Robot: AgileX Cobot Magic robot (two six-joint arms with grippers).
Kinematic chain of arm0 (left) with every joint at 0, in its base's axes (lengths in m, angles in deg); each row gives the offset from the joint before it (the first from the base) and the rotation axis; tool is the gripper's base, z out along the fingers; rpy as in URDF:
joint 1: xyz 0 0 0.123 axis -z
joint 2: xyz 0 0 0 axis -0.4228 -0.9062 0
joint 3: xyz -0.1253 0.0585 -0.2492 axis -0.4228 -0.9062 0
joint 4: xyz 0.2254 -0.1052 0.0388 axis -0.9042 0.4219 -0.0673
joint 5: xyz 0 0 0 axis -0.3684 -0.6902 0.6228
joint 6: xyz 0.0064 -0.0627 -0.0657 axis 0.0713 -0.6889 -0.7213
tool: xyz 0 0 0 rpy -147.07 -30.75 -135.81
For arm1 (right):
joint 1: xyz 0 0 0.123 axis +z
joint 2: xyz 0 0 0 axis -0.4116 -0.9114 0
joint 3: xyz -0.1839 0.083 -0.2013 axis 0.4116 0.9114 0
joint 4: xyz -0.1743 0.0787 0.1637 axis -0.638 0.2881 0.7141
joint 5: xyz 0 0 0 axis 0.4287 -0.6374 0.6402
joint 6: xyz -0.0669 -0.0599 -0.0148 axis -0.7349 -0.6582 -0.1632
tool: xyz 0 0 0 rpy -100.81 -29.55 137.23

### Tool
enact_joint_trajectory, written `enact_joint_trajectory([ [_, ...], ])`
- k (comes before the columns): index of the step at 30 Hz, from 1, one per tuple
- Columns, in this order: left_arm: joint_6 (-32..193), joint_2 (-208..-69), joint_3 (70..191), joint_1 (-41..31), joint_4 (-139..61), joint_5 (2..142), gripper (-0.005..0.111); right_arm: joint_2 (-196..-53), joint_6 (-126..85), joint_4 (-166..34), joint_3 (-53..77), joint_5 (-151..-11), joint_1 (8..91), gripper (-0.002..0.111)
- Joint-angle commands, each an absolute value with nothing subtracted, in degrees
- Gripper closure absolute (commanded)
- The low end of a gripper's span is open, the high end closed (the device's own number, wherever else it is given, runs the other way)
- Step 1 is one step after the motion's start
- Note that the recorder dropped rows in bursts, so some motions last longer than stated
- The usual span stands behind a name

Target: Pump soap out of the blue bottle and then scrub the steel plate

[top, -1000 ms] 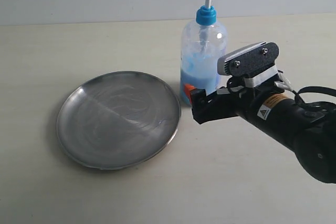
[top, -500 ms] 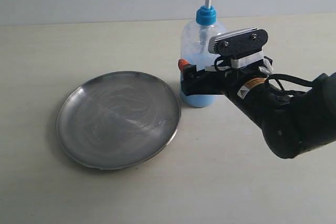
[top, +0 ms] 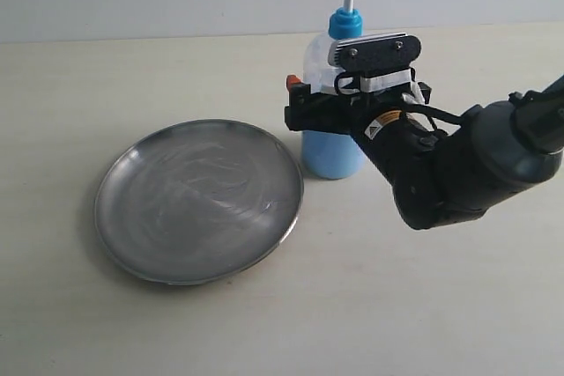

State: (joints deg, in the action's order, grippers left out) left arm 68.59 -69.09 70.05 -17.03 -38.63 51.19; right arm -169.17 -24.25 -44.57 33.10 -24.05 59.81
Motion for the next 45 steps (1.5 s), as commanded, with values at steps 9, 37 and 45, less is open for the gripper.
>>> enact_joint_trajectory([
  [9,68.8,-68.8,69.9,-17.2,-38.3,51.9,0.107,-167.6,-30.9,-43.0,32.3,-26.4,59.6,0.108],
  [37,68.8,-68.8,69.9,-17.2,-38.3,51.9,0.107,-159.8,-45.0,-49.2,32.5,-36.4,62.5,0.108],
  [45,68.8,-68.8,69.9,-17.2,-38.3,51.9,0.107,-159.8,-51.1,-39.9,32.5,-33.5,66.6,0.108],
])
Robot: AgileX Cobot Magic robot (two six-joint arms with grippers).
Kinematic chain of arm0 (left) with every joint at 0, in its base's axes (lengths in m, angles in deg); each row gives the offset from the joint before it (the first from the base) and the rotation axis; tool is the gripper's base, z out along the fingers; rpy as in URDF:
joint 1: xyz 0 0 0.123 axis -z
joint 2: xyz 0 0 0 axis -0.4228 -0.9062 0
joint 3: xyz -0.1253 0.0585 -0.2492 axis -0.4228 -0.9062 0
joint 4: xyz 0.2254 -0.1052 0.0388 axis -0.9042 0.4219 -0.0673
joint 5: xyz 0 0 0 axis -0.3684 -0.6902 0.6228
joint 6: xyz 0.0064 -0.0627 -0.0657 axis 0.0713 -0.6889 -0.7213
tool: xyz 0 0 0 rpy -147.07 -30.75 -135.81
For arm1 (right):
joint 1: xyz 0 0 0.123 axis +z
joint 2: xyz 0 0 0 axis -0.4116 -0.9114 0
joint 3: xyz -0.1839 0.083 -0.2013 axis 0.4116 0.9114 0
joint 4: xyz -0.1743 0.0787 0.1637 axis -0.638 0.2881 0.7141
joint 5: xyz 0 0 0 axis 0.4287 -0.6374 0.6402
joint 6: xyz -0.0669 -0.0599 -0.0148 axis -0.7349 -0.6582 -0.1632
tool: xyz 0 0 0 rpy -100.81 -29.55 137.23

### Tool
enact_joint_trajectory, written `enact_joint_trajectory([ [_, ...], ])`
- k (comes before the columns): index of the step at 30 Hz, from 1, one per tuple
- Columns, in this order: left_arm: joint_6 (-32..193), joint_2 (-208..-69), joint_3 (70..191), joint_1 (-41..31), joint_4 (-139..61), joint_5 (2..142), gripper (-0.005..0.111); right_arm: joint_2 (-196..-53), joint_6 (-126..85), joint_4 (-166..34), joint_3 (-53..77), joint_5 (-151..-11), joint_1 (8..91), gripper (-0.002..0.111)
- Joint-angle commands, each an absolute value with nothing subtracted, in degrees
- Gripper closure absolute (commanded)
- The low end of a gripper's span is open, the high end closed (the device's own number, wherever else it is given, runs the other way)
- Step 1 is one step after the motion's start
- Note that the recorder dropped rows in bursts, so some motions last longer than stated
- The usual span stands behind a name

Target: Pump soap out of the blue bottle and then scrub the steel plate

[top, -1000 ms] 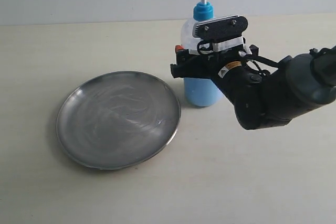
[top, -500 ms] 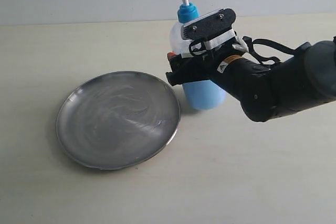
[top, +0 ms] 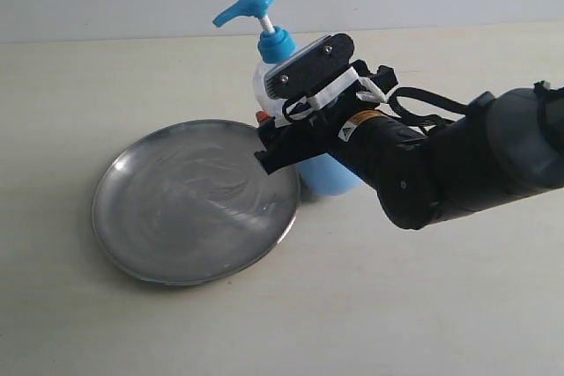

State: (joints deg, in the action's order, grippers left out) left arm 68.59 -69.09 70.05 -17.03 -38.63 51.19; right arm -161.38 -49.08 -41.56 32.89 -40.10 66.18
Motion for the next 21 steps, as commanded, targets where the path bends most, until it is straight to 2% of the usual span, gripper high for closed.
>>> enact_joint_trajectory([
  [1,68.8,-68.8,69.9,-17.2,-38.3,51.9,0.107,-159.8,-51.1,-39.6,32.5,-33.7,66.6,0.108],
  [21,68.8,-68.8,69.9,-17.2,-38.3,51.9,0.107,-162.4,-51.1,-40.7,32.5,-32.5,66.6,0.108],
])
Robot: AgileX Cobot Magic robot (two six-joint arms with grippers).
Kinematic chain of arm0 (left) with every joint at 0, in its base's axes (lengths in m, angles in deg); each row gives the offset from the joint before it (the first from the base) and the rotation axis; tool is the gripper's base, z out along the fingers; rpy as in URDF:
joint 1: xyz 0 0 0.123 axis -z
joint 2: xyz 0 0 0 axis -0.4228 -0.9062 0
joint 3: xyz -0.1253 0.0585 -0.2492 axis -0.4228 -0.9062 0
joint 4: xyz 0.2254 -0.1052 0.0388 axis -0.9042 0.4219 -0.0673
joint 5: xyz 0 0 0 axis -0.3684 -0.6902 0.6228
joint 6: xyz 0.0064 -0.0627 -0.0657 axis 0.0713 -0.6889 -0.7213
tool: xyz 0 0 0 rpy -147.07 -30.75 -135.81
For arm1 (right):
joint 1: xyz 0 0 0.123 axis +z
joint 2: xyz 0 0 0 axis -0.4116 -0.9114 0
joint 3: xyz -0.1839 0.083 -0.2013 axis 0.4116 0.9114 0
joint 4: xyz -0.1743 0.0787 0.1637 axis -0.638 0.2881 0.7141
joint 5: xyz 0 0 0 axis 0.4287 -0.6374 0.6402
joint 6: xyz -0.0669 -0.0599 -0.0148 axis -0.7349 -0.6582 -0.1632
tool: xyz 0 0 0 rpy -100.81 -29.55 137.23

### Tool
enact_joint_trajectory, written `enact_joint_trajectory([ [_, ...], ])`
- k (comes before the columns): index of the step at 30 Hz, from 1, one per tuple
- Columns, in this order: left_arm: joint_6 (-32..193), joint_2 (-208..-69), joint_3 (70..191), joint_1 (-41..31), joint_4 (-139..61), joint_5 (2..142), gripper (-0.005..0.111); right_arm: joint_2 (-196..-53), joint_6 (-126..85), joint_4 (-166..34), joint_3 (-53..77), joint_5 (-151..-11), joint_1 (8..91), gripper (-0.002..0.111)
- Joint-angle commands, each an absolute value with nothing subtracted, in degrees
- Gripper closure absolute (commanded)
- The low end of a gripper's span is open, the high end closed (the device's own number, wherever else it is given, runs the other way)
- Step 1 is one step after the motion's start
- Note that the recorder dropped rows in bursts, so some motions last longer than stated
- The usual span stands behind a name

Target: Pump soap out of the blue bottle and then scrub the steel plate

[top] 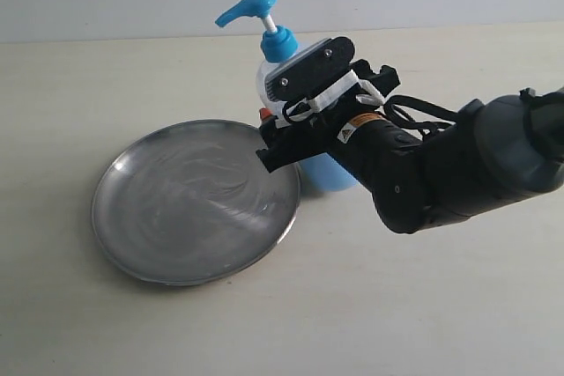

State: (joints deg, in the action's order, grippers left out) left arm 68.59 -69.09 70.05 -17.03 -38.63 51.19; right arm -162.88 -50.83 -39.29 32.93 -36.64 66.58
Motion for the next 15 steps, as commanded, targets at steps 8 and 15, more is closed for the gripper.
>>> enact_joint_trajectory([
  [8,68.8,-68.8,69.9,-17.2,-38.3,51.9,0.107,-162.4,-53.2,-40.7,32.5,-33.8,66.6,0.108],
  [15,68.8,-68.8,69.9,-17.2,-38.3,51.9,0.107,-162.4,-52.8,-42.5,32.5,-31.9,66.6,0.108],
])
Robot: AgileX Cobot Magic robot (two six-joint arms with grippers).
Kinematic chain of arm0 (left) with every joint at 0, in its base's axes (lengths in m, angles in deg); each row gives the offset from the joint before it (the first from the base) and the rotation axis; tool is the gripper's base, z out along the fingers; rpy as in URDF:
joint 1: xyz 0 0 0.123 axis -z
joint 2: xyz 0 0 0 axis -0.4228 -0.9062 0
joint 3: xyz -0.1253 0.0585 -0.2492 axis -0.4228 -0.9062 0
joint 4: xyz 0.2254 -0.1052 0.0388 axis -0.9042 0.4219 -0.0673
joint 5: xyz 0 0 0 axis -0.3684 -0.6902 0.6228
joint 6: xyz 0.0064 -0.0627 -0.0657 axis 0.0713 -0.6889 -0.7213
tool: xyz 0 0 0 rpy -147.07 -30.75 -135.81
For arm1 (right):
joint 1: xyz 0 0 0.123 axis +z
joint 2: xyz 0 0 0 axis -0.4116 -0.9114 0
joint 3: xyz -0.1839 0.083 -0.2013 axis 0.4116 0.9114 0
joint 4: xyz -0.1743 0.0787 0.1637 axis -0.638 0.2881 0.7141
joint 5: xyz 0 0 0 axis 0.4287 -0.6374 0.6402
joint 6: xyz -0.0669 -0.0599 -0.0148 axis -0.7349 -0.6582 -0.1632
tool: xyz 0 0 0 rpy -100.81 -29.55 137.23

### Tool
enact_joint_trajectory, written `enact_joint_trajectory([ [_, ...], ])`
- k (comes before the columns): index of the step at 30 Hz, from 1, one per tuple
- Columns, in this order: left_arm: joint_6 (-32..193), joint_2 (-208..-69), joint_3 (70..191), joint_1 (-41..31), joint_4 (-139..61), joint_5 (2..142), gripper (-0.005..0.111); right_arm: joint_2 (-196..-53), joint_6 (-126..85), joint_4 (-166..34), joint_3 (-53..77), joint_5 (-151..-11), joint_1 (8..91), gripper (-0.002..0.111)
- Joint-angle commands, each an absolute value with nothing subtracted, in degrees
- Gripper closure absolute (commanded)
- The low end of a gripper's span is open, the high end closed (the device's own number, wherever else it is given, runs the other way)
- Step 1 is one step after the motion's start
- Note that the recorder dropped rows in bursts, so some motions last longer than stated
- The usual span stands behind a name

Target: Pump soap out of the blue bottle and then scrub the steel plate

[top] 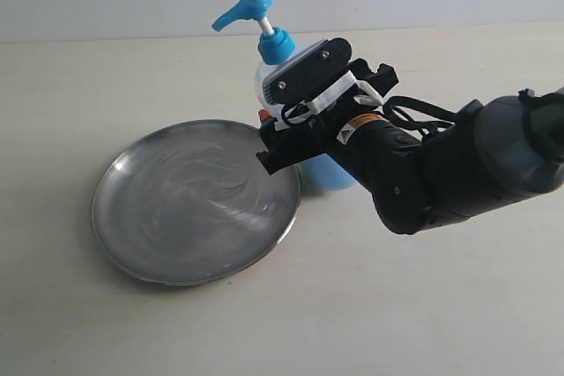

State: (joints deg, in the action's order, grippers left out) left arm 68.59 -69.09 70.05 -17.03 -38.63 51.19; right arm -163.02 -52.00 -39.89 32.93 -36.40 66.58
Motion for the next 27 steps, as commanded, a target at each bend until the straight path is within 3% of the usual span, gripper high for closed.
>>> enact_joint_trajectory([
  [1,68.8,-68.8,69.9,-17.1,-38.3,51.9,0.107,-162.4,-52.8,-42.6,32.5,-31.6,66.6,0.108],
  [11,68.8,-74.7,72.6,-17.1,-38.3,52.2,0.107,-162.4,-52.6,-42.4,32.5,-32.7,66.6,0.108],
  [27,68.8,-92.0,90.8,-17.1,-38.3,51.3,0.107,-162.4,-52.3,-42.4,32.5,-33.0,66.6,0.108],
])
